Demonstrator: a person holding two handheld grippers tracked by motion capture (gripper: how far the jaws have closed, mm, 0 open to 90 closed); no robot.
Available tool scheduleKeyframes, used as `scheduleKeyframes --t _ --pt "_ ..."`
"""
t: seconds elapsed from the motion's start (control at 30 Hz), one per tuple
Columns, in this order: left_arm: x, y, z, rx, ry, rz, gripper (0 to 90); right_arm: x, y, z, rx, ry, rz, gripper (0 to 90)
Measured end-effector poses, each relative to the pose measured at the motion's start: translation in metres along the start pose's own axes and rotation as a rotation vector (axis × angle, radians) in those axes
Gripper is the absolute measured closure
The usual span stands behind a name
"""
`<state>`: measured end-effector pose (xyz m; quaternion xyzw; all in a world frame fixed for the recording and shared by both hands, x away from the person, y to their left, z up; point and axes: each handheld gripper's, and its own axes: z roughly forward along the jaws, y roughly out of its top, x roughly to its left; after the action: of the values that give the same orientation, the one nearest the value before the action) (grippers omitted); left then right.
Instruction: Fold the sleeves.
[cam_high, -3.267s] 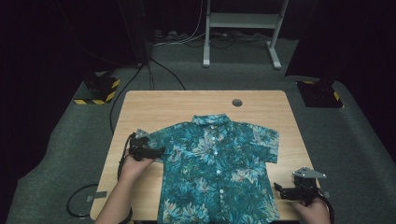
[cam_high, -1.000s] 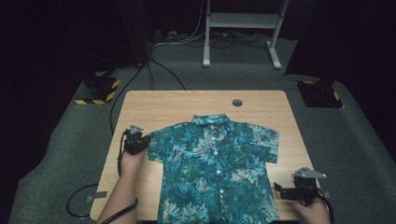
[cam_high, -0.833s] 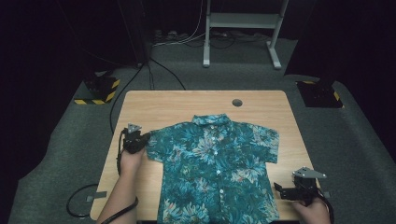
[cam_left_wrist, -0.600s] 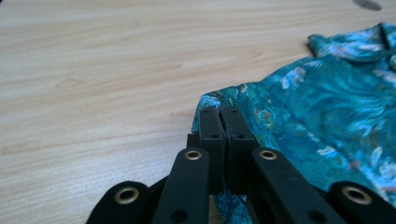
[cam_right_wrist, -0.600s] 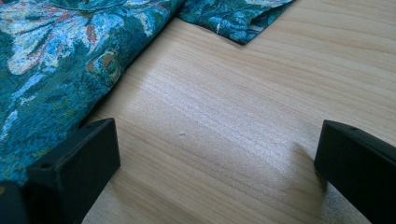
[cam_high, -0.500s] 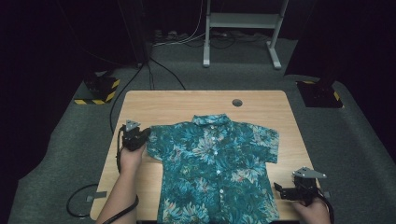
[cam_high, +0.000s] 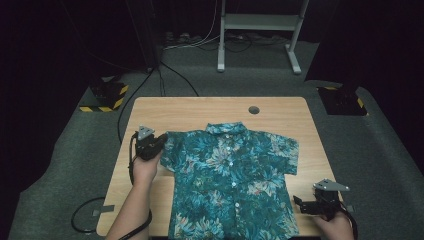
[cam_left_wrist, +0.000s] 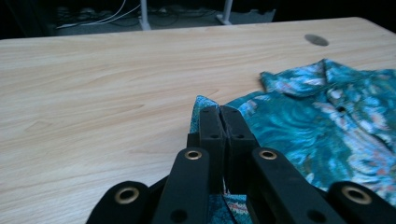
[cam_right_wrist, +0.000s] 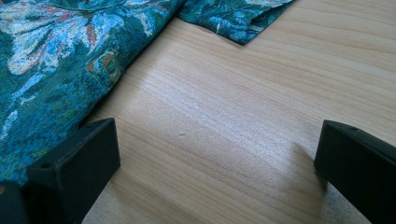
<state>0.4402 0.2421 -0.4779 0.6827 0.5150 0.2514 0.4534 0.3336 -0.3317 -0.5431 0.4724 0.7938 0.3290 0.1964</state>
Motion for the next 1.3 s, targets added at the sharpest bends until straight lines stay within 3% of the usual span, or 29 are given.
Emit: scheduleKeyframes --t 0.47,1.3 --pt "-0.028 0.012 0.001 -0.004 -0.038 0.042 88.6 0.0 0.0 0.0 0.0 0.0 0.0 0.0" --pt "-0.072 0.005 0.023 -0.013 -0.109 0.04 88.6 0.0 0.0 0.0 0.0 0.002 -0.002 0.0"
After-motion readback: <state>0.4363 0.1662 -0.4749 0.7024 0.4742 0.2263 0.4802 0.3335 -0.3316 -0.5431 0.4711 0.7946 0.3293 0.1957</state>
